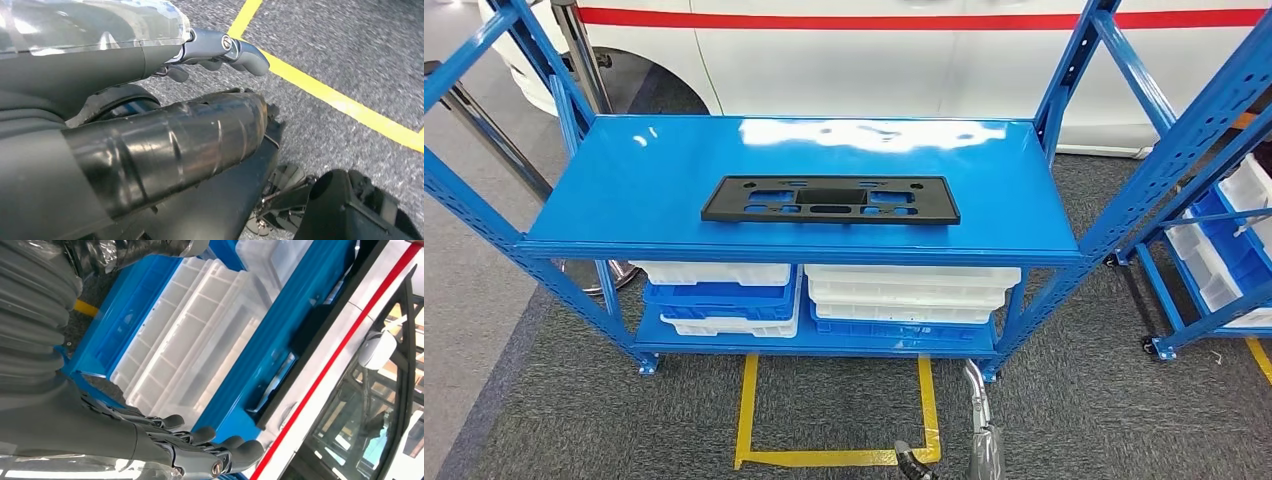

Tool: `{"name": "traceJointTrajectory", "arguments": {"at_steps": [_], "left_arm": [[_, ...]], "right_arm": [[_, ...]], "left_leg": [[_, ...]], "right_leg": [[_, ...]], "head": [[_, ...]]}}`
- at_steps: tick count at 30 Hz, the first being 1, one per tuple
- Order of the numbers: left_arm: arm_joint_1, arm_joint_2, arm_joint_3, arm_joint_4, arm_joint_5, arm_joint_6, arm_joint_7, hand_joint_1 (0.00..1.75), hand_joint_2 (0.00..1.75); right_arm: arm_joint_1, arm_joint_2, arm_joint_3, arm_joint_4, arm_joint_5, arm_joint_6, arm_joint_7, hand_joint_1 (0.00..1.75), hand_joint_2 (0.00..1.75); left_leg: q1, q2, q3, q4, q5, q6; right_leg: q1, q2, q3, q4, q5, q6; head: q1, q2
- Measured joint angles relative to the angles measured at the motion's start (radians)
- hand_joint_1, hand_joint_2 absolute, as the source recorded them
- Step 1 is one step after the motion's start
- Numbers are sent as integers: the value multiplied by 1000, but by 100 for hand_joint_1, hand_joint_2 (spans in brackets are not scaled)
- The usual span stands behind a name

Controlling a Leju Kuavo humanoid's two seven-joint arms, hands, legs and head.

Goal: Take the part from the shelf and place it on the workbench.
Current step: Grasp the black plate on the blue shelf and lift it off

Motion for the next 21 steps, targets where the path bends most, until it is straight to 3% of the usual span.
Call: {"name": "traceJointTrajectory", "arguments": {"at_steps": [2,5,6,7,9,11,15,17,20,21], "left_arm": [[0,-1,0,0,-2,-1,1,0,0],[0,-1,-1,0,-8,-5,1,0,0],[0,-1,-1,0,-9,-6,1,0,0],[0,-1,-2,0,-10,-6,1,0,0],[0,-1,-3,0,-11,-6,1,0,0],[0,-1,-5,0,-12,-7,2,0,0],[-2,-1,-10,0,-21,-11,2,0,0],[-2,0,-12,0,-25,-15,1,0,0],[-2,1,-14,0,-28,-22,0,0,0],[-2,1,-14,0,-29,-23,0,0,0]], "right_arm": [[0,-8,6,-5,11,-2,4,0,175],[5,-20,11,-7,56,-4,12,0,175],[8,-24,12,-7,70,-4,14,0,175],[10,-26,13,-7,80,-4,15,0,175],[11,-30,15,-10,97,-4,17,0,175],[11,-32,16,-16,121,-4,17,0,175],[21,-34,16,-43,231,-5,13,0,175],[23,-34,11,-63,285,-6,10,0,175],[27,-35,-2,-93,348,-7,16,0,175],[29,-35,-7,-103,369,-7,23,0,175]], "left_leg": [[5,1,10,-14,4,11],[5,3,16,-17,1,21],[5,2,17,-16,-2,22],[5,1,20,-15,-5,22],[5,-2,27,-11,-13,17],[0,-3,30,-2,-25,8],[-4,-4,32,0,-35,-11],[-2,-2,23,33,-58,-23],[3,0,-64,202,-135,-37],[4,1,-94,250,-146,-39]], "right_leg": [[-1,1,-19,46,-31,8],[-3,2,-117,227,-108,16],[-4,2,-140,261,-109,18],[-5,2,-147,262,-92,19],[-6,2,-105,154,-14,18],[-4,3,-57,41,34,11],[-2,5,-44,7,34,-10],[-6,4,-36,0,35,-21],[-7,-1,-30,-3,31,-29],[-7,-2,-29,-3,29,-30]], "head": [[1,0],[1,0],[1,0],[2,0],[2,0],[1,0],[0,0],[-1,0],[-2,0],[-2,0]]}}
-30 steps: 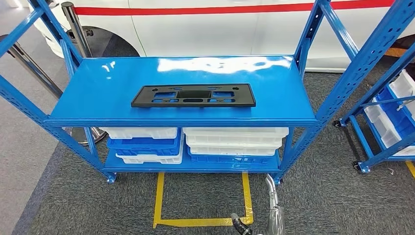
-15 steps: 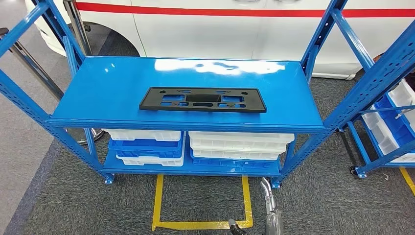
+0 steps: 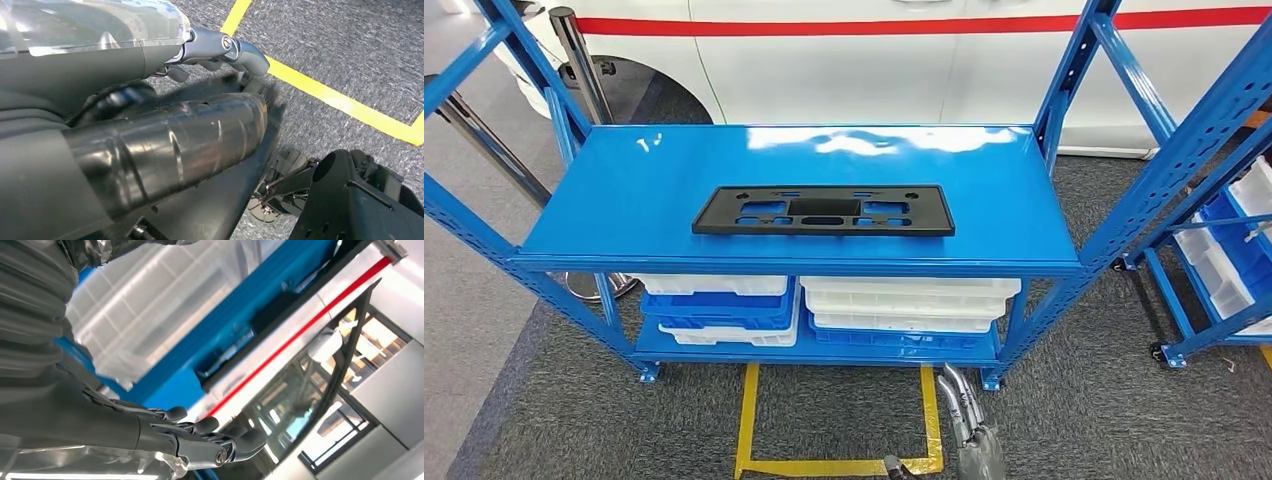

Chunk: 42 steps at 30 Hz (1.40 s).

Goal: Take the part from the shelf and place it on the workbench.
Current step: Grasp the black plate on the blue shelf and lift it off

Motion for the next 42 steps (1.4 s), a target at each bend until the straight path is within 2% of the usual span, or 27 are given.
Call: {"name": "traceJointTrajectory", "arguments": {"at_steps": [1,2,4,5,7,9,11,12,14,15,16,17,19,21,23,26,27,29,30,31,32,33,34,36,37,40,42], "left_arm": [[0,0,0,0,-1,-1,0,0,0],[0,0,0,0,-2,-1,0,0,0],[0,0,0,0,-4,-2,0,0,0],[-1,0,0,0,-6,-4,0,0,0],[-1,0,-1,0,-12,-9,0,0,0],[-2,0,-1,0,-17,-12,0,0,0],[-2,-1,-2,0,-21,-14,0,0,0],[-2,-1,-3,0,-23,-16,0,0,0],[-3,-1,-5,0,-28,-20,0,0,0],[-3,-1,-6,0,-31,-22,0,0,0],[-3,-1,-6,0,-33,-23,0,0,0],[-3,-1,-7,0,-34,-24,0,0,0],[-4,-1,-8,0,-36,-27,0,0,0],[-5,-1,-10,0,-39,-30,1,0,0],[-5,-1,-10,0,-42,-32,1,0,0],[-6,0,-11,0,-46,-33,1,0,0],[-6,0,-11,0,-47,-33,1,0,0],[-6,1,-11,0,-48,-33,1,0,0],[-6,1,-12,0,-48,-33,1,0,0],[-6,1,-12,0,-49,-32,0,0,0],[-6,1,-12,0,-50,-32,1,0,0],[-6,1,-12,0,-51,-32,1,0,0],[-6,1,-12,0,-53,-32,2,0,0],[-7,1,-12,0,-55,-33,3,0,0],[-7,0,-12,0,-55,-34,4,0,0],[-7,0,-12,0,-60,-38,5,0,0],[-7,0,-12,0,-65,-39,4,0,0]], "right_arm": [[1,-1,-4,-9,19,0,7,0,175],[2,-1,-6,-17,35,0,15,0,175],[2,-3,-8,-32,56,0,28,0,175],[2,-5,-8,-39,64,0,36,0,175],[1,-10,-8,-52,78,0,53,0,175],[0,-16,-9,-62,91,0,63,0,175],[-2,-23,-11,-71,104,-1,69,0,175],[-3,-26,-12,-75,109,-1,70,0,175],[-3,-32,-17,-77,116,-1,70,0,175],[-3,-34,-20,-78,120,-1,70,0,175],[-3,-35,-25,-78,123,-1,69,0,175],[-3,-36,-30,-78,128,-1,68,0,175],[-3,-37,-39,-83,139,-1,65,0,175],[-2,-37,-52,-94,152,-1,63,0,175],[-1,-38,-65,-105,162,-1,61,0,175],[0,-39,-79,-119,165,-1,61,0,175],[0,-39,-82,-122,166,-1,61,0,175],[0,-39,-86,-126,169,-1,61,0,175],[1,-40,-89,-127,171,-1,59,0,175],[2,-40,-93,-129,173,-1,58,0,175],[4,-40,-98,-131,175,-1,55,0,175],[6,-40,-104,-135,177,-1,54,0,175],[8,-40,-112,-140,180,-1,53,0,175],[11,-40,-130,-152,189,-1,50,0,175],[13,-40,-141,-159,193,-1,48,0,175],[19,-40,-173,-181,200,-1,46,0,175],[19,-43,-192,-193,204,-1,51,0,175]], "left_leg": [[1,0,-15,17,8,-1],[2,0,-10,-4,35,0],[2,2,39,-123,108,6],[1,2,65,-181,131,11],[-3,1,87,-235,142,23],[-2,0,89,-243,143,36],[0,0,99,-255,146,49],[1,1,104,-260,147,55],[-2,3,107,-261,144,63],[-3,2,107,-260,142,65],[-5,1,109,-259,140,66],[-6,0,112,-258,138,66],[-7,-3,120,-256,130,64],[-11,-3,124,-253,122,56],[-13,-3,125,-253,118,47],[-13,-1,122,-233,99,31],[-13,0,106,-197,77,26],[-6,0,43,-73,18,16],[-2,1,9,-15,-1,11],[1,1,-12,19,-3,8],[4,1,-15,15,15,6],[6,2,1,-29,52,5],[8,2,30,-96,94,5],[5,3,81,-211,140,12],[3,2,92,-237,144,17],[1,0,98,-250,140,39],[3,1,106,-259,141,52]], "right_leg": [[0,0,2,0,-2,0],[0,0,6,0,-4,1],[0,2,15,0,-11,6],[2,3,18,2,-15,11],[5,3,20,1,-19,23],[4,2,22,-1,-20,35],[3,3,14,25,-40,46],[3,3,-4,66,-63,50],[3,3,-71,193,-119,54],[3,3,-104,247,-134,55],[3,3,-122,271,-129,54],[4,4,-121,256,-105,53],[6,4,-69,131,-27,43],[11,4,-22,23,13,33],[17,4,-13,1,11,26],[7,4,-2,-13,14,13],[2,3,3,-17,15,8],[2,-1,8,-19,12,3],[2,-2,9,-19,10,2],[1,-2,11,-18,7,2],[0,-2,14,-18,4,4],[-1,-1,19,-17,0,6],[-2,0,24,-16,-4,10],[-1,1,30,-11,-14,22],[0,1,30,-11,-17,29],[-1,0,33,-12,-21,48],[-4,1,16,30,-46,56]], "head": [[0,0],[0,0],[0,0],[0,0],[1,0],[1,0],[2,0],[3,0],[3,0],[3,0],[3,0],[3,0],[3,0],[3,0],[3,0],[1,0],[0,0],[-4,0],[-3,0],[-3,0],[-3,0],[-4,0],[-3,0],[-3,0],[-3,0],[-2,0],[-2,0]]}}
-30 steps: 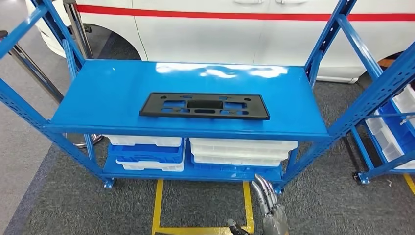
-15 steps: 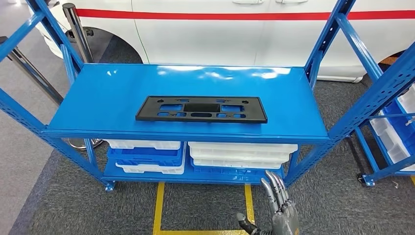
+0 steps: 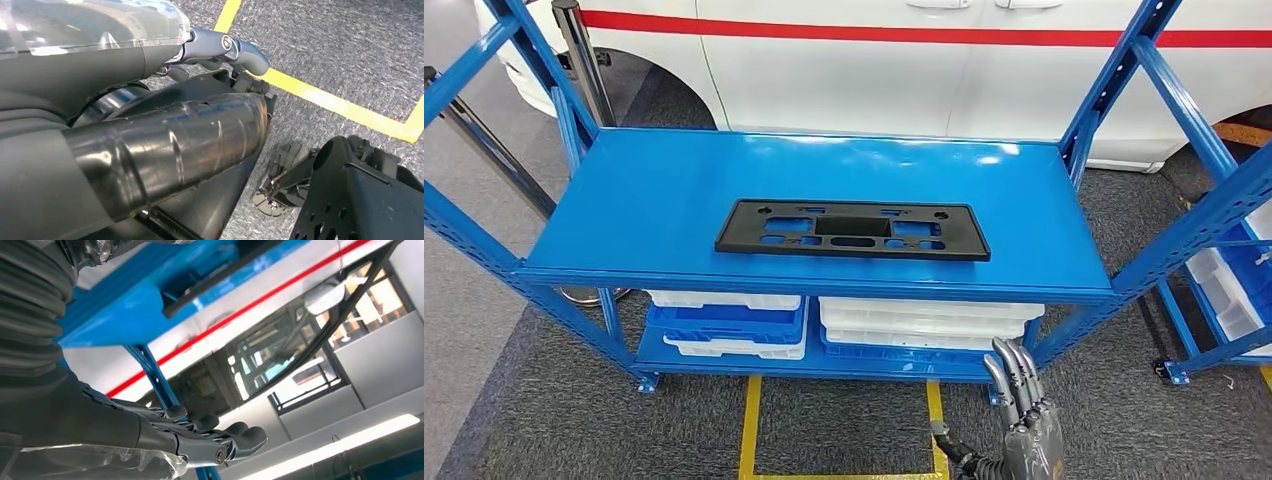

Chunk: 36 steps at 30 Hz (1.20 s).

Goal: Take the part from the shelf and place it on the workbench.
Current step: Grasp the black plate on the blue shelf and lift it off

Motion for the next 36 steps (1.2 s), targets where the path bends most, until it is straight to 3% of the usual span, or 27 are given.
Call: {"name": "traceJointTrajectory", "arguments": {"at_steps": [3,4,5,6,8,10,13,16,17,19,20,21,22,24,26,31,32,34,35,36], "left_arm": [[0,0,0,0,-4,0,-2,0,0],[0,0,0,0,-4,0,-2,0,0],[0,0,0,0,-5,0,-3,0,0],[0,0,0,0,-5,0,-3,0,0],[-1,-1,0,0,-6,0,-3,0,0],[-1,-1,0,0,-7,0,-3,0,0],[-2,-1,0,0,-8,-1,-2,0,0],[-2,-1,0,0,-9,-2,-2,0,0],[-2,0,0,0,-10,-2,-1,0,0],[-2,0,0,0,-10,-4,-1,0,0],[-2,1,0,0,-10,-4,-1,0,0],[-2,1,0,0,-10,-5,-1,0,0],[-2,1,0,0,-10,-5,-1,0,0],[-2,1,0,0,-10,-5,0,0,0],[-2,1,0,1,-10,-6,0,0,0],[-2,1,0,1,-14,-8,1,0,0],[-2,0,0,1,-16,-9,1,0,0],[-2,0,0,1,-20,-10,1,0,0],[-2,0,0,1,-21,-10,1,0,0],[-2,0,0,1,-21,-11,1,0,0]], "right_arm": [[1,-7,-20,-10,4,0,13,0,175],[1,-11,-24,-10,4,0,16,0,175],[1,-15,-28,-10,4,0,18,0,175],[1,-17,-31,-10,4,0,18,0,175],[0,-19,-37,-10,4,0,19,0,175],[-1,-19,-41,-11,4,0,19,0,175],[-1,-19,-44,-12,4,0,19,0,175],[-2,-19,-45,-13,4,0,20,0,175],[-2,-19,-46,-13,3,0,21,0,175],[-2,-19,-47,-13,1,0,24,0,175],[-2,-19,-47,-13,0,0,26,0,175],[-2,-19,-48,-13,0,0,28,0,175],[-2,-19,-49,-13,0,0,29,0,175],[-2,-19,-50,-13,0,0,31,0,175],[-4,-20,-51,-13,0,0,36,0,175],[-25,-46,-48,-11,-15,0,81,0,175],[-32,-57,-44,-8,-27,0,93,0,175],[-45,-81,-33,-2,-51,0,112,0,175],[-49,-90,-27,2,-59,0,117,0,175],[-51,-98,-22,6,-63,0,120,0,175]], "left_leg": [[-3,2,8,-2,-6,13],[-5,1,11,-2,-10,16],[-7,0,16,-2,-14,17],[-8,-2,23,-1,-18,17],[-11,-4,38,-1,-29,13],[-14,-5,45,-1,-40,4],[-13,-5,48,-5,-47,-9],[-13,-1,41,31,-73,-25],[-12,-1,18,79,-97,-31],[-7,0,-58,214,-153,-40],[-5,0,-94,269,-165,-43],[-3,0,-113,288,-155,-45],[0,0,-112,267,-123,-47],[2,2,-66,138,-33,-43],[0,2,-25,35,10,-34],[-2,1,-5,1,8,-3],[0,1,1,-5,9,3],[-1,3,5,-7,4,11],[-2,2,7,-7,2,13],[-2,1,11,-7,-2,14]], "right_leg": [[0,1,-103,186,-76,5],[0,1,-133,231,-82,6],[0,1,-144,236,-65,4],[1,1,-137,205,-32,1],[7,2,-84,73,50,-13],[15,2,-45,-17,80,-24],[19,4,-39,-32,73,-31],[9,3,-24,-48,72,-42],[6,1,-17,-52,70,-46],[6,-2,-10,-53,63,-52],[7,-2,-7,-53,59,-53],[6,-2,-2,-52,54,-53],[6,-1,6,-51,48,-51],[6,0,22,-49,35,-45],[8,2,29,-45,22,-35],[4,2,24,-22,-3,-6],[3,2,5,17,-23,-2],[1,2,-67,147,-77,6],[1,2,-104,205,-92,9],[0,2,-129,235,-87,10]], "head": [[0,0],[0,0],[0,0],[0,0],[0,0],[0,0],[0,0],[-3,0],[-5,0],[-7,0],[-7,0],[-7,0],[-7,0],[-6,0],[-6,0],[-5,0],[-5,0],[-4,0],[-4,0],[-4,0]]}}
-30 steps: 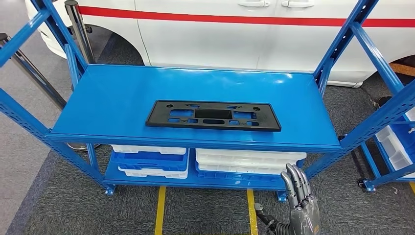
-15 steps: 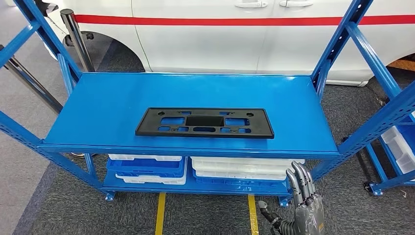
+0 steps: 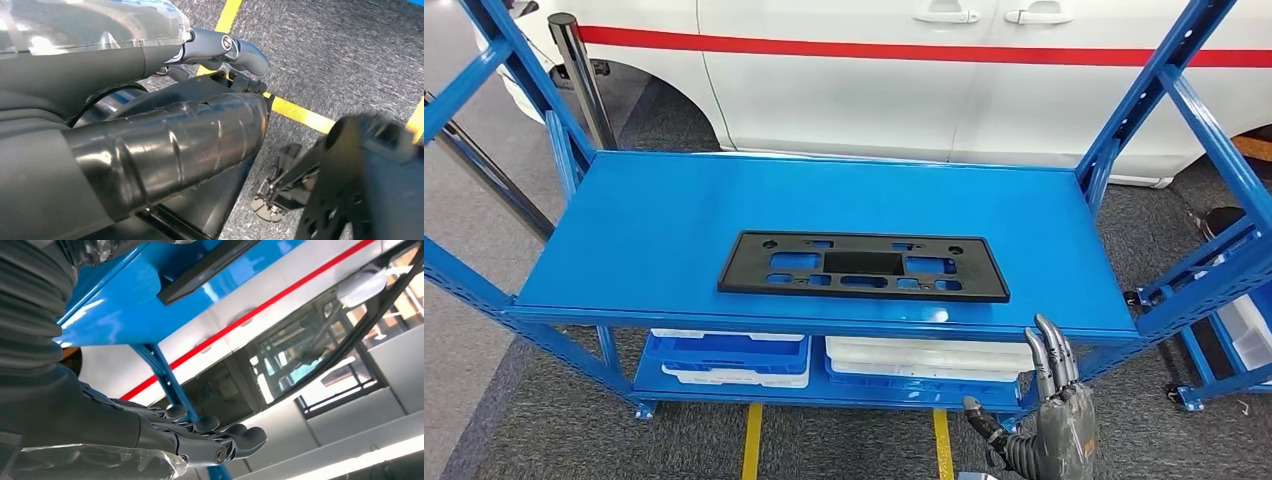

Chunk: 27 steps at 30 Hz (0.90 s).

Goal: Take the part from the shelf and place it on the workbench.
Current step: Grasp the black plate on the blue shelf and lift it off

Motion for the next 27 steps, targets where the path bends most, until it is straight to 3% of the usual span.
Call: {"name": "traceJointTrajectory", "arguments": {"at_steps": [1,3,5,7,9,11,14,15,16,17,19,20,21,25,27], "left_arm": [[0,0,0,0,0,0,0,0,0],[0,0,0,0,0,0,0,0,0],[0,0,0,0,0,0,0,0,0],[0,0,0,0,-1,-1,0,0,0],[-1,0,0,0,-1,-1,0,0,0],[-1,1,0,0,-1,-1,-1,0,0],[-1,1,0,0,-1,-4,-4,0,0],[-1,1,0,0,-1,-4,-5,0,0],[-1,1,0,0,-1,-5,-6,0,0],[-1,1,0,0,-1,-6,-5,0,0],[-1,1,0,0,-2,-8,-4,0,0],[-1,1,0,0,-2,-8,-3,0,0],[-1,1,0,0,-3,-8,-3,0,0],[-1,1,0,0,-8,-10,-3,0,0],[-1,0,0,0,-14,-15,-4,0,0]], "right_arm": [[-2,-6,4,3,-2,0,2,0,175],[-9,-16,11,7,-5,0,2,0,175],[-15,-23,17,10,-5,0,3,0,175],[-19,-27,21,12,-6,0,4,0,175],[-20,-30,26,12,-7,0,5,0,175],[-22,-30,30,12,-7,0,5,0,175],[-26,-31,40,13,-10,0,4,0,175],[-27,-31,43,13,-10,0,4,0,175],[-28,-31,47,13,-10,0,3,0,175],[-28,-32,50,13,-9,0,3,0,175],[-29,-32,53,13,0,0,2,0,175],[-30,-33,54,13,8,0,3,0,175],[-30,-33,54,12,18,0,4,0,175],[-35,-42,54,11,53,1,17,0,175],[-43,-59,58,12,74,7,34,0,175]], "left_leg": [[0,-2,5,0,-4,0],[0,-4,18,2,-16,-4],[-4,-6,24,6,-28,-14],[-7,-6,24,7,-34,-26],[-6,-4,28,10,-41,-37],[-5,-3,10,60,-72,-48],[-2,-1,-91,248,-151,-57],[-1,-1,-117,287,-156,-58],[-1,-1,-124,287,-138,-57],[-1,-1,-111,246,-102,-54],[-3,-1,-54,109,-24,-43],[-5,-1,-32,57,-4,-37],[-7,-1,-20,28,3,-32],[-6,-1,-10,4,7,-13],[-2,1,-2,-7,12,-4]], "right_leg": [[-1,0,-5,-10,26,0],[-1,0,35,-129,112,-4],[3,0,80,-238,158,-12],[9,2,91,-263,155,-23],[5,3,94,-267,153,-35],[0,2,101,-273,151,-47],[3,-3,108,-274,145,-58],[3,-4,110,-273,142,-59],[4,-4,114,-273,140,-60],[5,-3,119,-273,137,-59],[8,-1,130,-273,130,-55],[10,0,132,-272,127,-51],[11,0,133,-272,126,-46],[9,0,132,-264,116,-25],[7,1,97,-188,72,-16]], "head": [[0,0],[0,0],[0,0],[0,0],[0,0],[-1,0],[-2,0],[-2,0],[-2,0],[-2,0],[-2,0],[-2,0],[-2,0],[-1,0],[0,0]]}}
